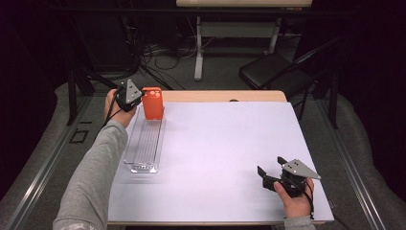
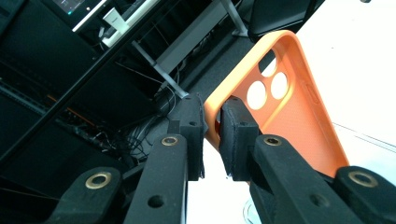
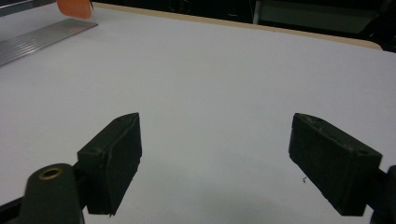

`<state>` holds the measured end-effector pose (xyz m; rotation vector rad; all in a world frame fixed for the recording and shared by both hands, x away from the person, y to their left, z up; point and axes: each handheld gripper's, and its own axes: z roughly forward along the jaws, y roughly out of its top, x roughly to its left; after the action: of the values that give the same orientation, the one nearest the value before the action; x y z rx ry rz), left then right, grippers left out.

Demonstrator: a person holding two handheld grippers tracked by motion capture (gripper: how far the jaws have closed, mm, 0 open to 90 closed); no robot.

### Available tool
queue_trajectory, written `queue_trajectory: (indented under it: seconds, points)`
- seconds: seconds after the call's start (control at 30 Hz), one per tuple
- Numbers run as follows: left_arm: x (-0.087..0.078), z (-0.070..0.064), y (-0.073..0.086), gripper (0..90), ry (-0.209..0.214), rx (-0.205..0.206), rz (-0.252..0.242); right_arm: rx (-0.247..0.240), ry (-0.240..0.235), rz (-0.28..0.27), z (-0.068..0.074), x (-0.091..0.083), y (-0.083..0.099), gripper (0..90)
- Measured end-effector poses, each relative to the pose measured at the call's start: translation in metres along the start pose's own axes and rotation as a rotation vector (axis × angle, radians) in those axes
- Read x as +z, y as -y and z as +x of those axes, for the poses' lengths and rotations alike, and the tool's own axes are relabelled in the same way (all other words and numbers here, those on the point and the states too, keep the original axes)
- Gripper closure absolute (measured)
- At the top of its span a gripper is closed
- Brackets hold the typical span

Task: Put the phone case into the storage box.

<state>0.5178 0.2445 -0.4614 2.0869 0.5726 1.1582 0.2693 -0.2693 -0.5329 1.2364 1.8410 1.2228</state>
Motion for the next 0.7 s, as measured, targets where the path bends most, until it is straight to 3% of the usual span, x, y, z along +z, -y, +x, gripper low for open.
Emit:
queue_trajectory:
  seconds: [0.7]
  points:
    - [0.001,-0.004,0.011,80.4,0.000,-0.010,-0.013,0.005,-0.001,0.010,-0.001,0.002,0.002,17.1]
